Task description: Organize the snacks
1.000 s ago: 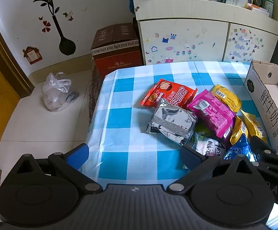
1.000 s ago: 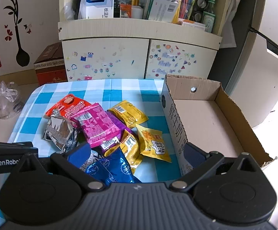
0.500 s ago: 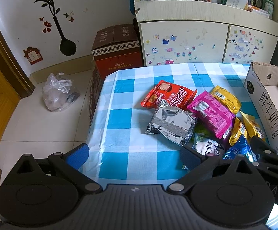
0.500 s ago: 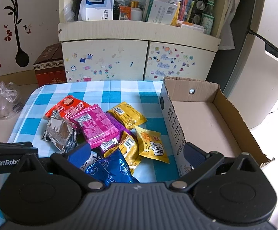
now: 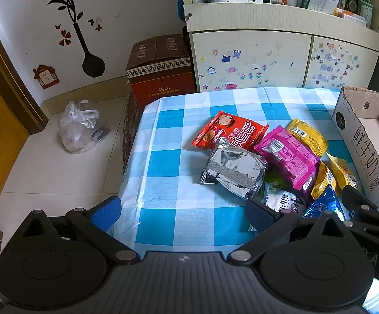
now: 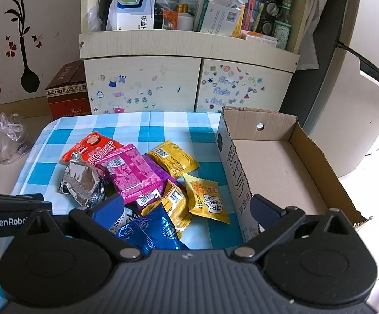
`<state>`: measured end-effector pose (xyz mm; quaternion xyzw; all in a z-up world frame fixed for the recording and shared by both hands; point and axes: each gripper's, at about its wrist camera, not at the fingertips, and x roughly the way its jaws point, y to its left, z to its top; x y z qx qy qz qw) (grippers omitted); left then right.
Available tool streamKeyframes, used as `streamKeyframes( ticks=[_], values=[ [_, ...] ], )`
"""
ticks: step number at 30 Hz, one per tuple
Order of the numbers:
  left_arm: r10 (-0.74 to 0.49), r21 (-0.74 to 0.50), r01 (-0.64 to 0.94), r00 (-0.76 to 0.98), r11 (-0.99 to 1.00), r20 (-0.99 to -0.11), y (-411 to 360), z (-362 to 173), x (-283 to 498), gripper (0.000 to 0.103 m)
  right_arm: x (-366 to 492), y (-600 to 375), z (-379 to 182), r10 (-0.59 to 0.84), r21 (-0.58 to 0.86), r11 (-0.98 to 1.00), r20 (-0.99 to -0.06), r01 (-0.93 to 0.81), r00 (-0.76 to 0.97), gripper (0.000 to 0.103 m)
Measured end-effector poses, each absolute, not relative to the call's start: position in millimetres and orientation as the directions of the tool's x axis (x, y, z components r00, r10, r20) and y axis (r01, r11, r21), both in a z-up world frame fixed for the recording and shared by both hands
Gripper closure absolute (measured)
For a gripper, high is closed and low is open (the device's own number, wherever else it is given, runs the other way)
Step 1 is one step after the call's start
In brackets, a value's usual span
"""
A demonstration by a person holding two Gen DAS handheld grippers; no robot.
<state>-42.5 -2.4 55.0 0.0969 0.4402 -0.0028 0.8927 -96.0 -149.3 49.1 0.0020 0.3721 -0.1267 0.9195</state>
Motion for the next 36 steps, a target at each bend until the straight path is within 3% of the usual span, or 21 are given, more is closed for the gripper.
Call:
streamKeyframes(
  ticks=[30,36],
  values=[
    [0.081,0.166,0.087,0.602,0.982,-0.794,0,54,-43,0.002,-94,-148,44,-0.205,-0.069,0.973,-0.696,0.220,0.688,0.001],
    [0.053,0.114,0.073,0.564,0.991,-0.824,9,46,-36,0.001,-96,-154,38,-0.081,0.026,0.989,-0.728,0.145,0.681,0.003]
  ],
)
